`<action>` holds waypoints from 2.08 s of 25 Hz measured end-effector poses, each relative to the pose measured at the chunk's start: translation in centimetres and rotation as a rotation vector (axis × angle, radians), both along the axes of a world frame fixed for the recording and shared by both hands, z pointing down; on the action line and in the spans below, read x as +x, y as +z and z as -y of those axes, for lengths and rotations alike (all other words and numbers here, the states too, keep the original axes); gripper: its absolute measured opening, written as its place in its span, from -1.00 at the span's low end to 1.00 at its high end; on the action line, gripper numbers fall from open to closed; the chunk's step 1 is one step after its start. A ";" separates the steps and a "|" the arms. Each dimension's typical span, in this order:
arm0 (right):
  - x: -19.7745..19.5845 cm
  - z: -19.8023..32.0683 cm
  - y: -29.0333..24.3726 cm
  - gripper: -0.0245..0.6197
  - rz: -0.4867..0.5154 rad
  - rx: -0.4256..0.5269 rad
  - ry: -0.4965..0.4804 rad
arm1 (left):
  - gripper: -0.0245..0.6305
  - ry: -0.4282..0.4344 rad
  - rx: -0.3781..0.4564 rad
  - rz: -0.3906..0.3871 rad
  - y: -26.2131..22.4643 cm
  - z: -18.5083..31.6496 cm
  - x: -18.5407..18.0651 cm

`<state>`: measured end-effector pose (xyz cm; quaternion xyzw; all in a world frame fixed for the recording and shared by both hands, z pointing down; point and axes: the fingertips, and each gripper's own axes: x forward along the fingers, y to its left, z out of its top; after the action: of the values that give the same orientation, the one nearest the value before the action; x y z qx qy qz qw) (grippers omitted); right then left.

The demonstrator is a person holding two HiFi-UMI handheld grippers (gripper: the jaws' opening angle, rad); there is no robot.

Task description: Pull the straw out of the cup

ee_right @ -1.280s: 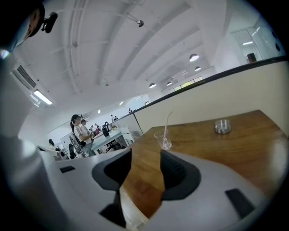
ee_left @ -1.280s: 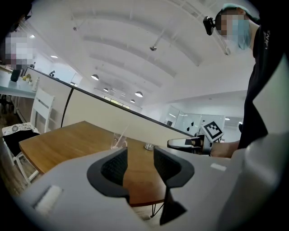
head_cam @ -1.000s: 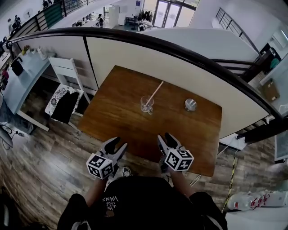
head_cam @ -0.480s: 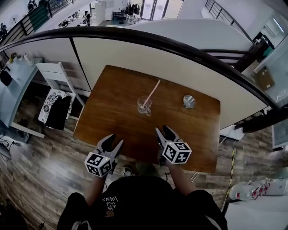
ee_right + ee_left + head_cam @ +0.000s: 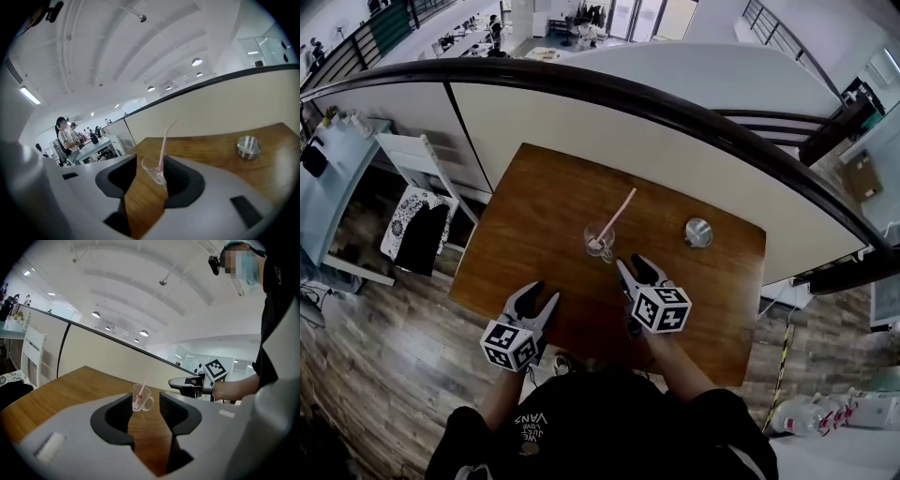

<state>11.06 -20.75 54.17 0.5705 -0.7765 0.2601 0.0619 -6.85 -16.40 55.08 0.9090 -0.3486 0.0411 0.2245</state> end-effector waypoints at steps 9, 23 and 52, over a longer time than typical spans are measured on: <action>1.0 5.8 1.7 -0.40 0.029 -0.016 -0.020 | -0.42 -0.016 -0.029 0.018 1.6 1.3 1.3; -0.1 11.0 4.1 -0.40 0.103 -0.016 -0.031 | -0.42 -0.081 -0.085 0.009 3.8 2.1 1.2; -0.2 9.1 -1.5 -0.81 0.109 0.121 -0.013 | -0.42 -0.076 -0.067 -0.005 2.8 0.6 0.4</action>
<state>10.90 -29.88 52.72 0.5532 -0.7967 0.2430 -0.0134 -6.40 -17.04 57.92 0.8871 -0.3808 0.0418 0.2573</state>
